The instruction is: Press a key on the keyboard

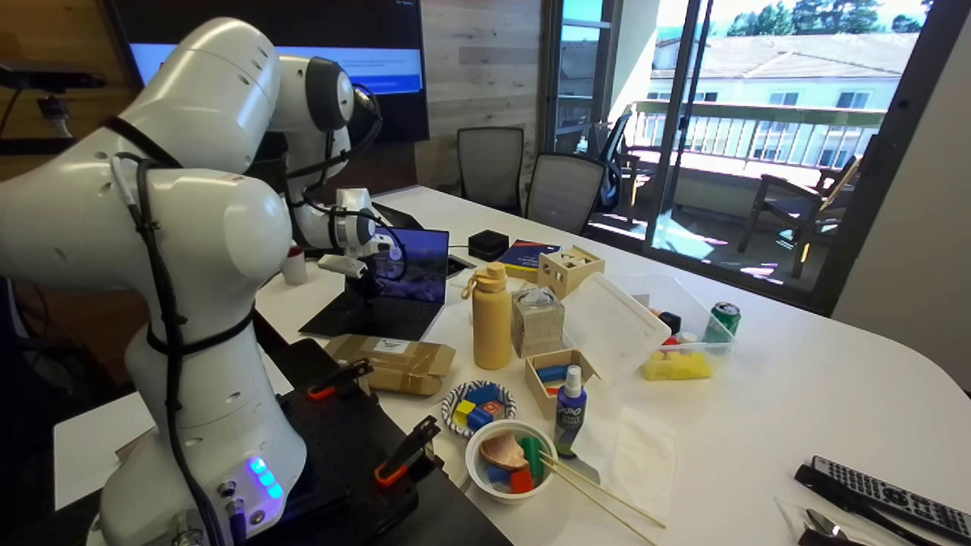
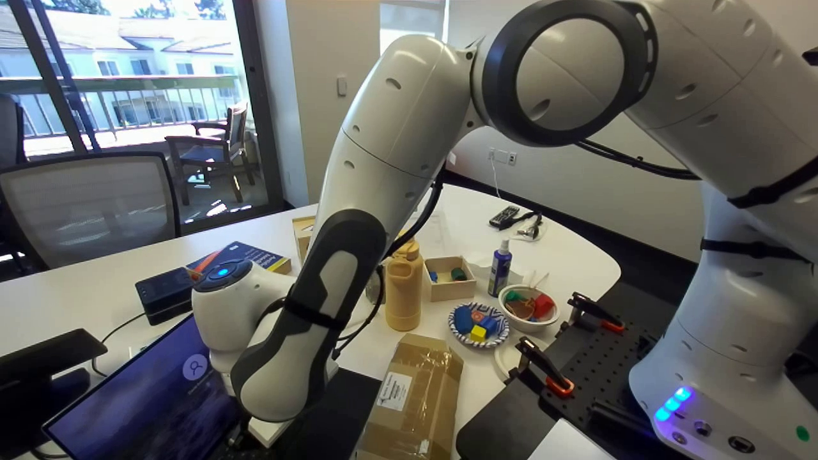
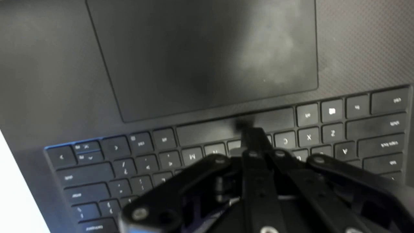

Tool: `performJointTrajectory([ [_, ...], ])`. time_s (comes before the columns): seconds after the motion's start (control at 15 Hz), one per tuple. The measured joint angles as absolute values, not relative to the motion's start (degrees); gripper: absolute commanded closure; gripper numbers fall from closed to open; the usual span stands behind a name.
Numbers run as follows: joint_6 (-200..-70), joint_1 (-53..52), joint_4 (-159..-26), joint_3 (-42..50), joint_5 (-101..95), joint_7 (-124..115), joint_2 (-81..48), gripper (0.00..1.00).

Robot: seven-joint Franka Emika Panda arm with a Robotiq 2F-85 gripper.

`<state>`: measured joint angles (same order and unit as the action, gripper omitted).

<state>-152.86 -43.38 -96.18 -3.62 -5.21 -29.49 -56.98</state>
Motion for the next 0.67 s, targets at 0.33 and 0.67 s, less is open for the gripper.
performJointTrajectory([
  [0.33,-149.12,-43.40,-100.21,-3.56,-5.21,-29.49,-48.31,0.62],
  [0.67,-142.67,-43.24,-104.18,-3.50,-5.33,-29.49,-39.76,0.26],
])
